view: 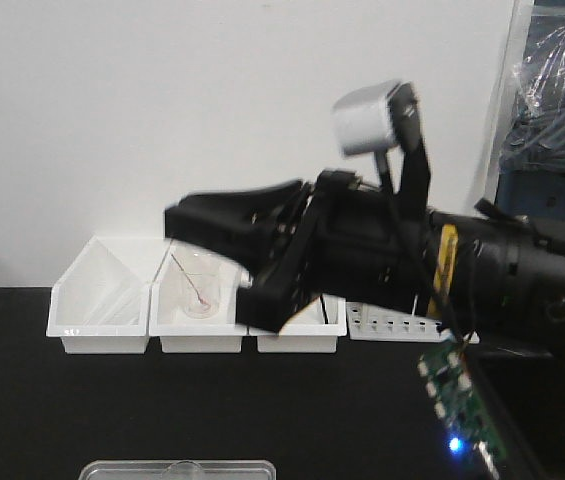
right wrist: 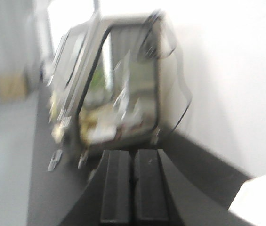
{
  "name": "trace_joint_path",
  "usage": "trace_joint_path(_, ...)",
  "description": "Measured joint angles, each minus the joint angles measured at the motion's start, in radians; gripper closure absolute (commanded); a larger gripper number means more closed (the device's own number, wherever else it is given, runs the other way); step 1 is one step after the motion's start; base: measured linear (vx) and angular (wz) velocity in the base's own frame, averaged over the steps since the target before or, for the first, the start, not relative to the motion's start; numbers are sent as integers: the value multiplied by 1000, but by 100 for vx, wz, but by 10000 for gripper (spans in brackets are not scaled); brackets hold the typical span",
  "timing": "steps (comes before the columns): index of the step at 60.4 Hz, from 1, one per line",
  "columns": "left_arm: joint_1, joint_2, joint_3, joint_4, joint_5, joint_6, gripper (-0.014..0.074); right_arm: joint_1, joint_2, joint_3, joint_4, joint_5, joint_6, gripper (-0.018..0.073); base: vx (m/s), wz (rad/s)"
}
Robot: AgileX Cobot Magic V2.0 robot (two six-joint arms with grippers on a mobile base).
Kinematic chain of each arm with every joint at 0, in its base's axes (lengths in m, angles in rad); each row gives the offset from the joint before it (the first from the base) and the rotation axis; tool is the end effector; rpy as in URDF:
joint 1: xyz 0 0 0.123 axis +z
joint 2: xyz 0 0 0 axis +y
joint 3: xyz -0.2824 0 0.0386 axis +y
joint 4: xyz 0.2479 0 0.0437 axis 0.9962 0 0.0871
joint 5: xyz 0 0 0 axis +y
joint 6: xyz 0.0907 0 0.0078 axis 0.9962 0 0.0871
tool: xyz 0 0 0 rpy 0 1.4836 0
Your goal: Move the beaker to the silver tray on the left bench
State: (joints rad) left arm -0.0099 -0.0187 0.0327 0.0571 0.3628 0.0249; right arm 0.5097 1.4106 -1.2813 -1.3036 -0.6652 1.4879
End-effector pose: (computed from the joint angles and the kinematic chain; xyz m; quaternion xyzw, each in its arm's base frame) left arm 0.0526 0.0013 0.1705 0.0293 0.8010 0.0286 0.5972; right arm 0.2501 0.2018 0.4311 -0.3159 0.5791 0.4574 0.5964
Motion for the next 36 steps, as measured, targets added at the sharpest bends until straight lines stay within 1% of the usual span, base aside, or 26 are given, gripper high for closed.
trace_joint_path(4, 0, 0, 0, 0, 0, 0, 595, -9, -10, 0, 156, 81, -74, 576, 0, 0)
trace_joint_path(6, 0, 0, 0, 0, 0, 0, 595, -9, -18, 0, 232, 146, -139, 575, 0, 0)
trace_joint_path(10, 0, 0, 0, 0, 0, 0, 595, -9, -44, 7, 399, 293, -314, 575, 0, 0)
trace_joint_path(12, 0, 0, 0, 0, 0, 0, 595, -9, -69, 20, 498, 383, -445, 575, 0, 0)
trace_joint_path(13, 0, 0, 0, 0, 0, 0, 595, -9, -80, 26, 563, 412, -491, 575, 0, 0)
trace_joint_path(14, 0, 0, 0, 0, 0, 0, 595, -10, -96, 37, 607, 454, -567, 575, 0, 0)
trace_joint_path(15, 0, 0, 0, 0, 0, 0, 595, -10, -115, 46, 675, 494, -646, 575, 0, 0)
trace_joint_path(16, 0, 0, 0, 0, 0, 0, 595, -14, -128, 60, 721, 520, -701, 575, 0, 0)
trace_joint_path(19, 0, 0, 0, 0, 0, 0, 595, -28, -188, 110, 898, 604, -926, 575, 0, 0)
trace_joint_path(20, 0, 0, 0, 0, 0, 0, 595, -36, -204, 124, 962, 620, -980, 575, 0, 0)
trace_joint_path(24, 0, 0, 0, 0, 0, 0, 595, -79, -312, 221, 1163, 665, -1266, 575, 0, 0)
trace_joint_path(26, 0, 0, 0, 0, 0, 0, 595, -110, -362, 284, 1239, 665, -1358, 575, 0, 0)
trace_joint_path(29, 0, 0, 0, 0, 0, 0, 595, -162, -450, 378, 1296, 657, -1453, 575, 0, 0)
trace_joint_path(31, 0, 0, 0, 0, 0, 0, 595, -199, -509, 439, 1312, 647, -1482, 575, 0, 0)
trace_joint_path(36, 0, 0, 0, 0, 0, 0, 595, -304, -672, 598, 1304, 640, -1488, 575, 0, 0)
